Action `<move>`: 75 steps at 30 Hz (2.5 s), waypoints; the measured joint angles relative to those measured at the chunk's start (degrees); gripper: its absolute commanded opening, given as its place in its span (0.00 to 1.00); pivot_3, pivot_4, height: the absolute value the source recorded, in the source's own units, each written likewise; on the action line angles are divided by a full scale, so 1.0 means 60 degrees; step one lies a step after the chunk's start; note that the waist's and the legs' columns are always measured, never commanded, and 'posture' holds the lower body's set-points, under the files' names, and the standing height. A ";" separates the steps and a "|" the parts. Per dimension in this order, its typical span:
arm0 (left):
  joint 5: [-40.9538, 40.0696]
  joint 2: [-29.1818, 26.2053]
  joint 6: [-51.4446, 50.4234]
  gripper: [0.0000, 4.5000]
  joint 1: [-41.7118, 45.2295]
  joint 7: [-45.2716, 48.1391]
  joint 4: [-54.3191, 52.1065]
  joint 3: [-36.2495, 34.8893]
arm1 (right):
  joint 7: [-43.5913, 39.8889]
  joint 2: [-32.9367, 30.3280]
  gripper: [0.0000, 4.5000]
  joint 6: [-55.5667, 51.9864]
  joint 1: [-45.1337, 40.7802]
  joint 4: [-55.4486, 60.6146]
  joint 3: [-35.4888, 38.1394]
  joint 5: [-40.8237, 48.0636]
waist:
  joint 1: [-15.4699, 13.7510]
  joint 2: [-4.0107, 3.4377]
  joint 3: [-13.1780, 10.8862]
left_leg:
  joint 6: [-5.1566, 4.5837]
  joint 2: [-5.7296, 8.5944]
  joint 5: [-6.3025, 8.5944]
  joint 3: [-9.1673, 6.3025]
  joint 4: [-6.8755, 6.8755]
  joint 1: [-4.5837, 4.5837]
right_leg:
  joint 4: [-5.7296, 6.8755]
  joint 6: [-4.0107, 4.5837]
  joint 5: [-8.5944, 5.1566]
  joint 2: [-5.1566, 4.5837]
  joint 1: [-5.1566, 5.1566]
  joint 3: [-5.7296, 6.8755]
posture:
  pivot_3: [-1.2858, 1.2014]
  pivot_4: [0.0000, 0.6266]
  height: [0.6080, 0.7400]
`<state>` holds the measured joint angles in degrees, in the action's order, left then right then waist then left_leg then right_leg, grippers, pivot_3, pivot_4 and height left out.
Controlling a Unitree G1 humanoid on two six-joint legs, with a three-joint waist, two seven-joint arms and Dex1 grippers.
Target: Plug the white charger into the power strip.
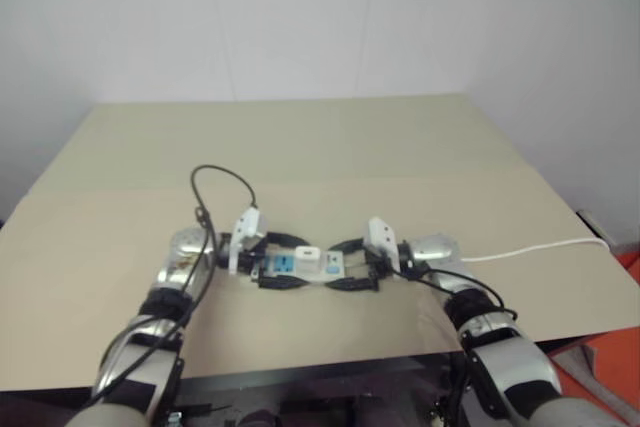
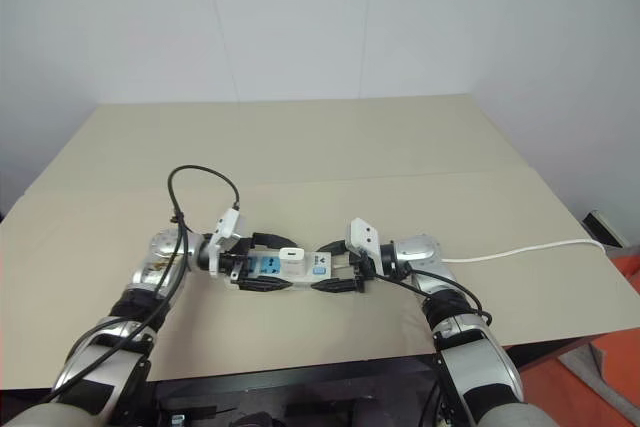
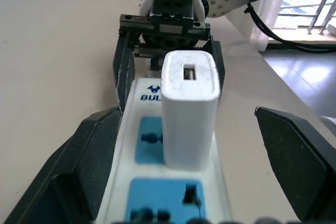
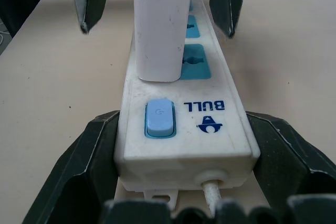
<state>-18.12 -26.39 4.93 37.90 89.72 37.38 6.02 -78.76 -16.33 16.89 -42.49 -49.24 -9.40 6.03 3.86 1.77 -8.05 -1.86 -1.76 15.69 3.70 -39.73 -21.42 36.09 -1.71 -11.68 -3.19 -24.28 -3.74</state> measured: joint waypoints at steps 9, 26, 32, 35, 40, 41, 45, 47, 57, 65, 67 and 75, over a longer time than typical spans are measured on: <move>-0.1322 -0.1741 -0.1380 1.00 -0.1170 -0.0130 -0.2686 -0.1681 | -0.0448 -0.0639 0.99 -0.0477 0.0137 0.0645 0.0223 0.0465 | -0.0016 -0.0006 -0.0037 | -0.0007 -0.0011 0.0005 -0.0005 0.0008 -0.0028 | -0.0017 -0.0001 0.0000 -0.0016 -0.0022 0.0012 | 0.52 0.24 1.00; -0.2225 -0.3637 -0.2389 1.00 -0.5702 -0.1122 -0.5449 -0.4214 | -0.0534 -0.5049 0.99 -0.3183 0.3779 0.6409 0.2475 0.2526 | -0.0389 0.0002 -0.0074 | -0.0006 -0.0016 0.0005 0.0018 0.0005 -0.0130 | -0.0021 0.0014 -0.0015 -0.0033 -0.0132 0.0024 | 0.52 0.24 1.00; -0.2279 -0.3635 -0.2544 1.00 -0.5908 -0.1439 -0.5769 -0.4336 | -0.0088 -0.5420 0.99 -0.3356 0.4306 0.6967 0.2851 0.2581 | -0.0416 0.0004 -0.0076 | -0.0006 -0.0016 0.0005 0.0038 0.0006 -0.0127 | -0.0023 0.0018 -0.0020 -0.0024 -0.0136 0.0019 | 0.52 0.24 1.00; -0.2276 -0.3606 -0.2561 1.00 -0.5816 -0.1617 -0.5771 -0.4318 | 0.0099 -0.5487 0.99 -0.3344 0.4398 0.7016 0.2888 0.2566 | -0.0468 0.0009 -0.0078 | -0.0006 -0.0015 0.0005 0.0045 0.0006 -0.0129 | -0.0025 0.0018 -0.0020 -0.0023 -0.0135 0.0019 | 0.52 0.24 1.00; -0.2276 -0.3604 -0.2613 1.00 -0.5599 -0.1702 -0.5768 -0.4258 | 0.0240 -0.5502 0.99 -0.3342 0.4605 0.7073 0.2887 0.2572 | -0.0505 0.0012 -0.0081 | -0.0007 -0.0014 0.0005 0.0067 0.0005 -0.0132 | -0.0027 0.0017 -0.0020 -0.0023 -0.0135 0.0019 | 0.52 0.24 1.00; -0.2273 -0.3608 -0.2645 1.00 -0.5562 -0.1700 -0.5768 -0.4206 | 0.0260 -0.5529 0.99 -0.3341 0.4640 0.7130 0.2891 0.2574 | -0.0506 0.0012 -0.0081 | -0.0006 -0.0014 0.0005 0.0069 0.0005 -0.0131 | -0.0026 0.0017 -0.0020 -0.0023 -0.0135 0.0019 | 0.52 0.24 1.00; -0.2209 -0.3663 -0.2677 1.00 -0.5536 -0.1623 -0.5708 -0.4049 | 0.0356 -0.5631 0.99 -0.3303 0.4945 0.7259 0.2979 0.2573 | -0.0506 0.0014 -0.0082 | -0.0006 -0.0015 0.0005 0.0083 0.0006 -0.0133 | -0.0030 0.0017 -0.0020 -0.0021 -0.0135 0.0019 | 0.52 0.24 1.00; -0.2197 -0.3665 -0.2682 1.00 -0.5479 -0.1628 -0.5687 -0.3998 | 0.0427 -0.5631 0.99 -0.3295 0.5113 0.7305 0.2995 0.2573 | -0.0507 0.0016 -0.0083 | -0.0007 -0.0015 0.0005 0.0086 0.0004 -0.0133 | -0.0029 0.0017 -0.0020 -0.0022 -0.0135 0.0020 | 0.52 0.24 1.00; -0.1928 -0.3824 -0.2650 1.00 -0.4910 -0.1543 -0.5213 -0.3693 | 0.0646 -0.5634 0.99 -0.3074 0.5480 0.7566 0.3210 0.2574 | -0.0497 0.0023 -0.0087 | -0.0007 -0.0014 0.0005 0.0104 0.0004 -0.0130 | -0.0030 0.0017 -0.0020 -0.0017 -0.0134 0.0018 | 0.52 0.24 1.00; -0.1899 -0.3827 -0.2643 1.00 -0.4820 -0.1517 -0.5102 -0.3668 | 0.0656 -0.5634 0.99 -0.2993 0.5513 0.7566 0.3210 0.2574 | -0.0502 0.0025 -0.0088 | -0.0006 -0.0015 0.0005 0.0106 0.0004 -0.0131 | -0.0029 0.0017 -0.0020 -0.0017 -0.0134 0.0017 | 0.52 0.24 1.00; -0.1895 -0.3865 -0.2653 1.00 -0.4886 -0.1521 -0.5112 -0.3668 | 0.0655 -0.5634 0.99 -0.2925 0.5513 0.7564 0.3210 0.2572 | -0.0499 0.0025 -0.0088 | -0.0007 -0.0015 0.0005 0.0106 0.0004 -0.0130 | -0.0029 0.0017 -0.0020 -0.0016 -0.0134 0.0016 | 0.52 0.24 1.00; -0.1920 -0.3885 -0.2747 1.00 -0.5138 -0.1689 -0.5474 -0.3701 | 0.0639 -0.5634 0.99 -0.2691 0.5454 0.7488 0.3200 0.2565 | -0.0506 0.0026 -0.0089 | -0.0007 -0.0016 0.0005 0.0106 0.0004 -0.0130 | -0.0029 0.0017 -0.0020 -0.0018 -0.0134 0.0016 | 0.52 0.24 1.00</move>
<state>-29.64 -49.70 -11.55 7.07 79.59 4.54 -16.19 -74.93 -50.14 0.74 -9.76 -4.31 9.79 21.42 0.83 1.93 -8.58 -1.90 -1.85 15.72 4.34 -39.71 -22.20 35.91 -1.61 -11.80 -3.30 -25.08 -3.64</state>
